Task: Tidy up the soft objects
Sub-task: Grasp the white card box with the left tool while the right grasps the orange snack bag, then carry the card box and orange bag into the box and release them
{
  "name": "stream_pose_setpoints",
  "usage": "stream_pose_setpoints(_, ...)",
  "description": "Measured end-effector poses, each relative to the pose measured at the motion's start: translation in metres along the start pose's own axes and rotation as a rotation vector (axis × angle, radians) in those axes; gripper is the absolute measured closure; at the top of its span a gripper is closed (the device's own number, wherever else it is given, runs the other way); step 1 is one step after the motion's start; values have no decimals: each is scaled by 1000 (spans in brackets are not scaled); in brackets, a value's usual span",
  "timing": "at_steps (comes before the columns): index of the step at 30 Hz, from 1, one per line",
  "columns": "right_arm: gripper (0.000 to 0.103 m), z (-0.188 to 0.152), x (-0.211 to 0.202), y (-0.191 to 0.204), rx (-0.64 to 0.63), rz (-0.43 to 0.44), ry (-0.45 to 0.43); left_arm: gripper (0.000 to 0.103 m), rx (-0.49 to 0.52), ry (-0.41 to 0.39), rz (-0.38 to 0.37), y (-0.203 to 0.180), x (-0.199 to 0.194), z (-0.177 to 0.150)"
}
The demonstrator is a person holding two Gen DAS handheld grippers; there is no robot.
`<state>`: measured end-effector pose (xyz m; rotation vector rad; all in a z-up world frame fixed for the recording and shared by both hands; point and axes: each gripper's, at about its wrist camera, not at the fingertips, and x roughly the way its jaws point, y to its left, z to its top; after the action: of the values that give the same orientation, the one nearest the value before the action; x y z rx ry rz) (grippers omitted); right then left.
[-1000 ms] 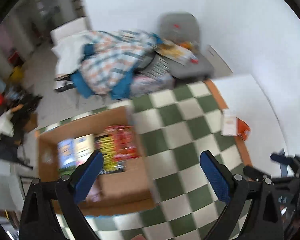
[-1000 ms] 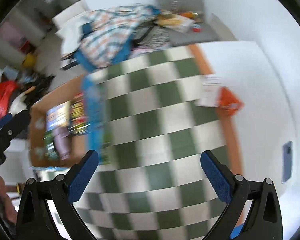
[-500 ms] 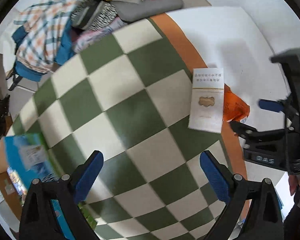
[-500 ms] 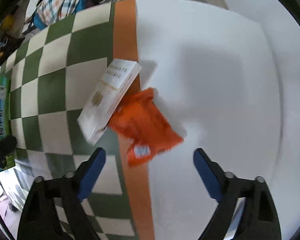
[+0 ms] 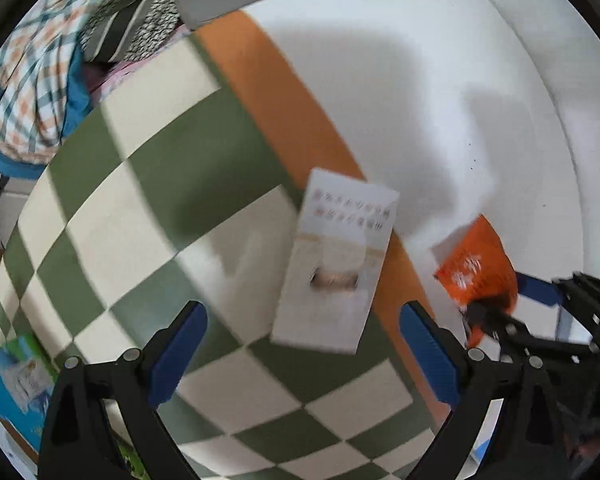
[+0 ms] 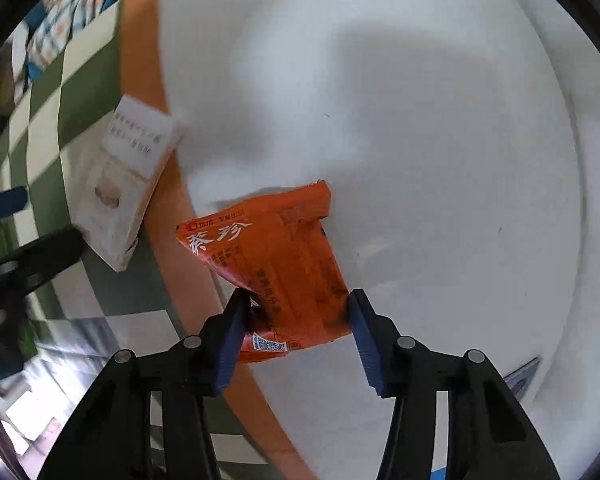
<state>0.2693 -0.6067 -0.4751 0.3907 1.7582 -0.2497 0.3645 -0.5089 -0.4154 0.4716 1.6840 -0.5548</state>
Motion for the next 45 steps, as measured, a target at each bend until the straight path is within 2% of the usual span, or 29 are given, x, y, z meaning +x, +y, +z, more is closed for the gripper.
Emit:
stream_pose_setpoints(2,48,2,1,-10,33,45,7,14,41,14,37,-14,10,8)
stream_pose_setpoints(3,45,4,1,-13,40,53,9,16,55,18,57,-18,13,10)
stream_pose_setpoints(4,43,6,2,-15,43,54,10,18,70,23,78,-23,17,12)
stream_pose_setpoints(6,43,9,3,-18,47,57,10,29,96,32,100,-31,23,14)
stream_pose_setpoints(7,43,11,3,-18,47,55,12,39,102,34,110,-34,25,13)
stream_pose_setpoints(10,42,14,5,-17,41,36,15,49,103,3,110,-39,23,9)
stream_pose_setpoints(15,42,11,4,-13,32,-11,-7,49,57,-47,110,-38,19,-2)
stream_pose_setpoints(21,48,7,-6,-11,55,-59,-53,50,-12,-79,74,-24,12,-24)
stream_pose_setpoints(26,52,-9,-17,-5,79,-26,-70,50,-75,-116,-1,-4,-12,-51)
stream_pose_setpoints(31,53,-25,-43,5,63,29,-115,50,-130,-209,-57,24,-58,-97)
stream_pose_setpoints(35,53,-47,-81,34,40,102,-173,50,-190,-306,-93,68,-111,-147)
stream_pose_setpoints(38,53,-77,-113,95,-9,151,-209,50,-240,-359,-92,110,-146,-193)
stream_pose_setpoints(40,53,-114,-118,149,-49,189,-224,50,-278,-381,-82,133,-162,-224)
stream_pose_setpoints(45,53,-174,-133,269,-149,282,-244,50,-400,-384,-75,214,-179,-299)
